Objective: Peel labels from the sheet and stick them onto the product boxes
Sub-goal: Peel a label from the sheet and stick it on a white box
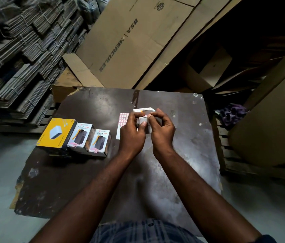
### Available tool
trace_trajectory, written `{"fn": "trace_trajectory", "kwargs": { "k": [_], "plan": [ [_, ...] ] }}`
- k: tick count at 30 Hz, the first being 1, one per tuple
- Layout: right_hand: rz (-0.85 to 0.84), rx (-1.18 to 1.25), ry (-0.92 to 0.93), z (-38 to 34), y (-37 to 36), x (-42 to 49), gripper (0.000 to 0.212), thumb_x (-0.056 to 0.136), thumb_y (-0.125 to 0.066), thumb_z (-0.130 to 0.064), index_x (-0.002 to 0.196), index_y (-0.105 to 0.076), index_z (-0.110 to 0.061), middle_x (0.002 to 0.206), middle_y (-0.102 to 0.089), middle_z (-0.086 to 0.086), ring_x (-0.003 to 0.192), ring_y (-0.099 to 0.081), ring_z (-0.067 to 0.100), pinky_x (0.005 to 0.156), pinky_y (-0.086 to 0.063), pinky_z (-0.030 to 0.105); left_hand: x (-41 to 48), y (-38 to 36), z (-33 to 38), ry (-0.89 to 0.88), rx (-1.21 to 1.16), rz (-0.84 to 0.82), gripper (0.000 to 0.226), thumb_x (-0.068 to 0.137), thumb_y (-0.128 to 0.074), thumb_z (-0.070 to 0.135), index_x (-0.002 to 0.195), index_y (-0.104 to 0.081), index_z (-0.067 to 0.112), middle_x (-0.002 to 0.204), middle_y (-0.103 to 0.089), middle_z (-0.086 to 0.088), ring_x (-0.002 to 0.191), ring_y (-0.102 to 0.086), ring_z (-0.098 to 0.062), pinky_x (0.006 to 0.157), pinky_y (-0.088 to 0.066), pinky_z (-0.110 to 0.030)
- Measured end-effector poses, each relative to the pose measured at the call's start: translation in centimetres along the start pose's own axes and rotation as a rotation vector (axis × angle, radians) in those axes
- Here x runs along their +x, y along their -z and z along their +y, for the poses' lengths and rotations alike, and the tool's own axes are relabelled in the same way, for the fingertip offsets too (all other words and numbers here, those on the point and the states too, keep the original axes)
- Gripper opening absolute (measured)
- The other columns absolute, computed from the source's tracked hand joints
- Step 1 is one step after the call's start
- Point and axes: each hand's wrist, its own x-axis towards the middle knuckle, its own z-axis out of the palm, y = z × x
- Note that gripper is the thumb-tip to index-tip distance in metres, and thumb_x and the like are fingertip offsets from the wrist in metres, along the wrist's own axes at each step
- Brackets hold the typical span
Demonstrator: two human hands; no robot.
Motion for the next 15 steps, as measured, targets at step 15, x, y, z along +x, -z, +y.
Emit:
{"fn": "trace_trajectory", "kwargs": {
  "k": [15],
  "plan": [
    [0.072,0.141,-0.273,-1.7,0.4,-1.1,0.021,0.089,-0.063,0.002,0.099,-0.061,-0.016,0.108,-0.069,0.017,0.087,-0.068,0.024,0.070,-0.057,0.034,-2.8,-0.2,-0.8,-0.073,-0.127,-0.036,0.025,0.085,-0.060,0.015,0.109,-0.061,0.021,0.103,-0.065,0.018,0.099,-0.063,-0.005,0.084,-0.050,-0.025]
  ]
}}
